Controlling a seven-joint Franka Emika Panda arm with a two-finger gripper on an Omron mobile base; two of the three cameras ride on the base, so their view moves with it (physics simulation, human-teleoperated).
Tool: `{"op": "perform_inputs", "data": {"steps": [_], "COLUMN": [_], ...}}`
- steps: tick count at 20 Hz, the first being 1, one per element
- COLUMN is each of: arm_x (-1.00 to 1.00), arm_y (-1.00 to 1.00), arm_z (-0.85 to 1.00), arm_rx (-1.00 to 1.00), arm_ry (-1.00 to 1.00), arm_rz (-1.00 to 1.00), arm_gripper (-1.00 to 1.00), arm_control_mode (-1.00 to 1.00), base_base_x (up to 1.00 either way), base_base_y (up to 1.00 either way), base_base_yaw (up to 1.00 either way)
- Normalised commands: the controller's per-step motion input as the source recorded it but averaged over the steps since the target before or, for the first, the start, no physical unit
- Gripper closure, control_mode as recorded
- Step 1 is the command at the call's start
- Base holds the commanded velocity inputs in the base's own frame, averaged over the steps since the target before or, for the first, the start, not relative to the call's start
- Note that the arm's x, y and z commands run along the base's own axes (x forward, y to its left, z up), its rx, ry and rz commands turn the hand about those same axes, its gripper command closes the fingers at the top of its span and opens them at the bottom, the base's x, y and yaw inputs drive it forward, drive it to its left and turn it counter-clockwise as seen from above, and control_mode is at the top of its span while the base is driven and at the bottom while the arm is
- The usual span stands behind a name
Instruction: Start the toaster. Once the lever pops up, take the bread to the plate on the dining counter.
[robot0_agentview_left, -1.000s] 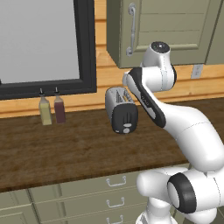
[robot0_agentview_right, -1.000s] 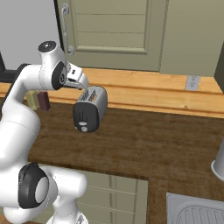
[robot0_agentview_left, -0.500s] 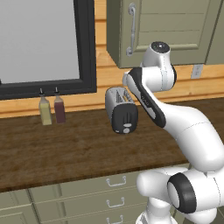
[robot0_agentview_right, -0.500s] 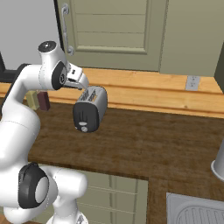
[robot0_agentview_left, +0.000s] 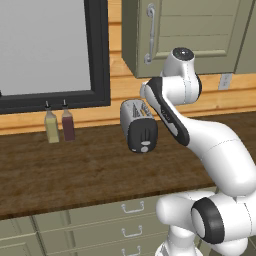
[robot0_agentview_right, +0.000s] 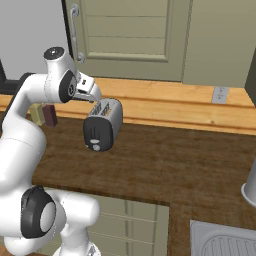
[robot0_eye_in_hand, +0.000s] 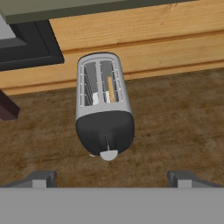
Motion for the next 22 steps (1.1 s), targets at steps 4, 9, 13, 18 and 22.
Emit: {"op": "perform_inputs", "data": {"steps": [4, 9, 13, 18, 22], "arm_x": [0.0, 0.0, 0.0, 0.0, 0.0], "arm_y": [0.0, 0.0, 0.0, 0.0, 0.0], "arm_z": [0.0, 0.0, 0.0, 0.0, 0.0], "arm_rx": [0.0, 0.0, 0.0, 0.0, 0.0], "arm_ry": [0.0, 0.0, 0.0, 0.0, 0.0], "arm_rz": [0.0, 0.0, 0.0, 0.0, 0.0], "arm_gripper": [-1.0, -1.0, -1.0, -1.0, -1.0], "arm_control_mode": [-1.0, -1.0, -1.0, -1.0, -1.0], "base_base_x": [0.0, 0.0, 0.0, 0.0, 0.0], "base_base_y": [0.0, 0.0, 0.0, 0.0, 0.0], "base_base_yaw": [0.0, 0.0, 0.0, 0.0, 0.0]}}
